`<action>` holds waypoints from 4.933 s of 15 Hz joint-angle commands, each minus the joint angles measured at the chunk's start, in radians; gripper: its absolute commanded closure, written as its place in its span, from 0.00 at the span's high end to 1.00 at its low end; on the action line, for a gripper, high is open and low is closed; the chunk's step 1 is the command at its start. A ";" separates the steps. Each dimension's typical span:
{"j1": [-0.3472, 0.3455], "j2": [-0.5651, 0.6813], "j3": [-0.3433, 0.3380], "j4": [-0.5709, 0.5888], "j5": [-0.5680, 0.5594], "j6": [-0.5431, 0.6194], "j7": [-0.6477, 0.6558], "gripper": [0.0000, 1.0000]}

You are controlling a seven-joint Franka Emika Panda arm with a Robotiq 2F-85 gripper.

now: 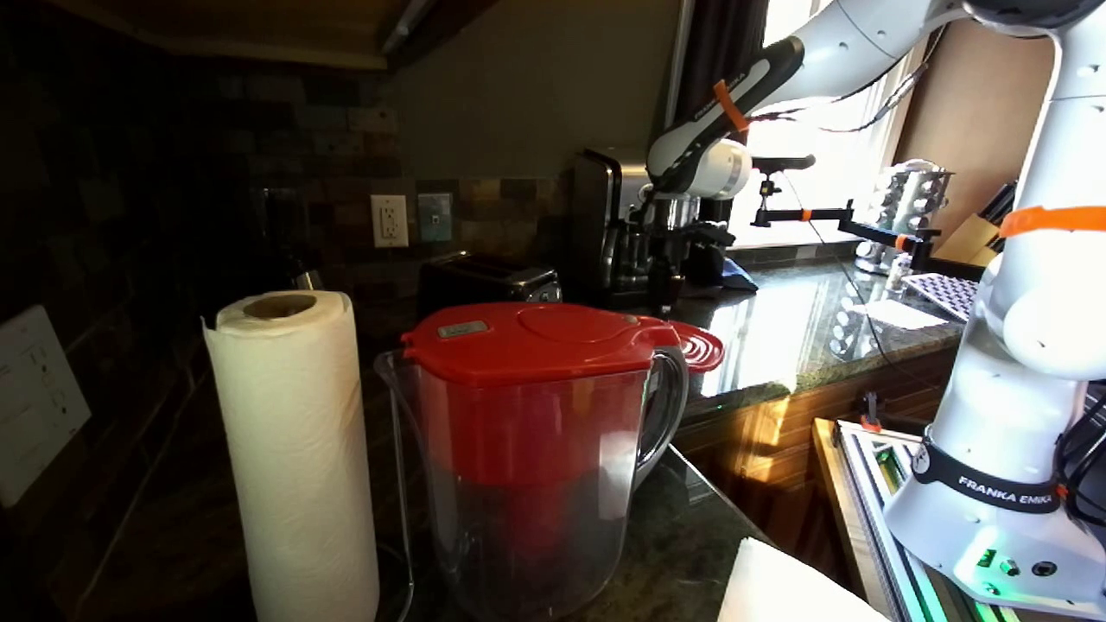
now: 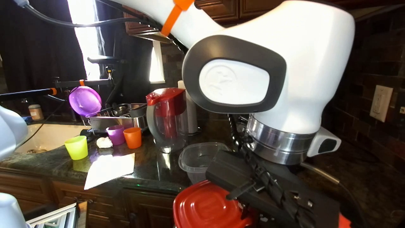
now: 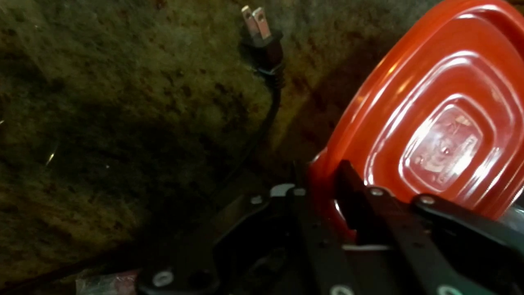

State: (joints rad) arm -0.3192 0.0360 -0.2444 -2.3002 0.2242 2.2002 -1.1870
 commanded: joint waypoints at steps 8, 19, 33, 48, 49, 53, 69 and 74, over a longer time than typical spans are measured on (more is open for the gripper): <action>0.070 -0.192 -0.003 -0.029 0.057 -0.180 -0.040 0.06; 0.175 -0.186 0.061 -0.040 0.057 -0.124 0.243 0.06; 0.210 -0.180 0.074 -0.119 0.080 0.045 0.450 0.06; 0.213 -0.113 0.080 -0.091 0.143 0.115 0.515 0.06; 0.213 -0.108 0.081 -0.089 0.143 0.118 0.519 0.06; 0.211 -0.094 0.083 -0.082 0.141 0.114 0.530 0.06; 0.220 -0.297 0.081 -0.184 0.115 0.109 0.500 1.00; 0.232 -0.467 0.065 -0.256 0.069 0.100 0.465 1.00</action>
State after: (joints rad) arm -0.1033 -0.2968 -0.1593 -2.4732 0.3327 2.2961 -0.7053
